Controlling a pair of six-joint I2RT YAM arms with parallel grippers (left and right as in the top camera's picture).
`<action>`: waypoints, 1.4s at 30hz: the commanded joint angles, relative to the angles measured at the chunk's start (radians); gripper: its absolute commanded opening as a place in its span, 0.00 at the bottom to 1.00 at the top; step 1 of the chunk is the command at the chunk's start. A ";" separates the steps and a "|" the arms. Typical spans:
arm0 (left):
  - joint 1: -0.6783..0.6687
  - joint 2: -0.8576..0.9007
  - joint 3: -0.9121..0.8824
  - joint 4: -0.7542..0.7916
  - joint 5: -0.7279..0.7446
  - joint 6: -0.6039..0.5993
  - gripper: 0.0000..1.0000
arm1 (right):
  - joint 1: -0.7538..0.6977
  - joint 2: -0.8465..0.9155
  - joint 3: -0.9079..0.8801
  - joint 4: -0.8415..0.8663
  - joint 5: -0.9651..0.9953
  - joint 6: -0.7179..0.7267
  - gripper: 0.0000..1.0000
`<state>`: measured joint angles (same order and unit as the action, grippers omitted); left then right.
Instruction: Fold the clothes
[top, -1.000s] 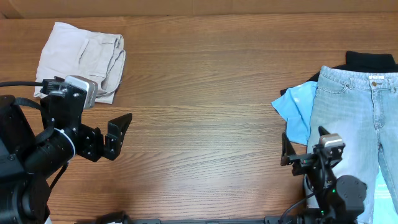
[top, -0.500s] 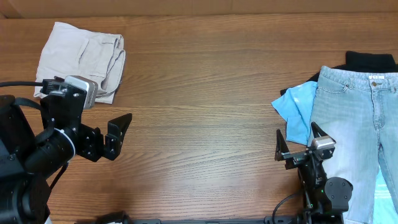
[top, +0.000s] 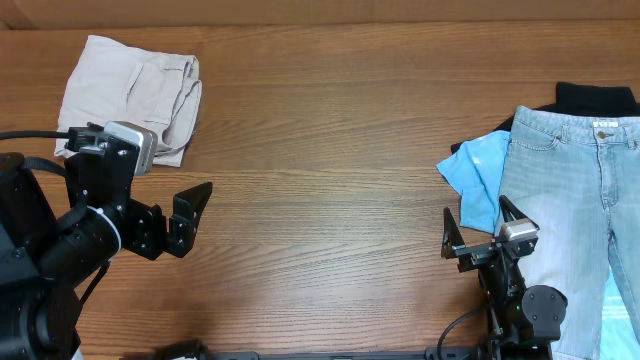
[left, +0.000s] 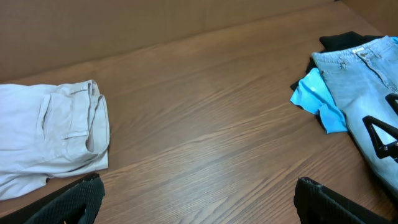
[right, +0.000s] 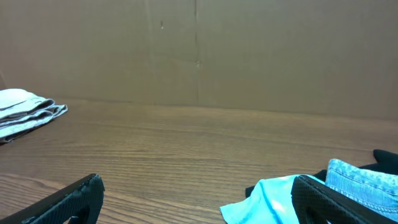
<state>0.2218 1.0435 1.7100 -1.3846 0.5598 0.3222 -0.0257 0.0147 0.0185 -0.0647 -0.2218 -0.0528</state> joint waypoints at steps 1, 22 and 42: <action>-0.006 -0.003 0.007 0.001 -0.003 0.022 1.00 | -0.003 -0.012 -0.011 0.007 -0.005 0.004 1.00; -0.106 -0.040 -0.026 0.028 -0.069 0.022 1.00 | -0.003 -0.012 -0.011 0.007 -0.005 0.004 1.00; -0.203 -0.791 -1.093 1.084 -0.153 0.063 1.00 | -0.003 -0.012 -0.011 0.007 -0.005 0.004 1.00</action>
<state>0.0257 0.3546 0.7116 -0.3309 0.4374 0.3740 -0.0257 0.0147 0.0185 -0.0635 -0.2222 -0.0525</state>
